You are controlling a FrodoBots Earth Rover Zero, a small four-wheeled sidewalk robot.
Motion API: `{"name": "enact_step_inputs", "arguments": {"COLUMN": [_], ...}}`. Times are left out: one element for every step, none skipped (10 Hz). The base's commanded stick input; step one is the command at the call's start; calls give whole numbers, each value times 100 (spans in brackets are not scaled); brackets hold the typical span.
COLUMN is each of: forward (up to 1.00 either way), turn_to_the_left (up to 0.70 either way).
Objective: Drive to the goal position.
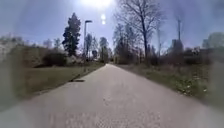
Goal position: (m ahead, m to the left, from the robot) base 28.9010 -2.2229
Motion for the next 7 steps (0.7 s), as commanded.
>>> {"name": "enact_step_inputs", "arguments": {"forward": [70,70,70,70,60,60,69], "turn_to_the_left": [0,0,0,0,-15,-15,-14]}}
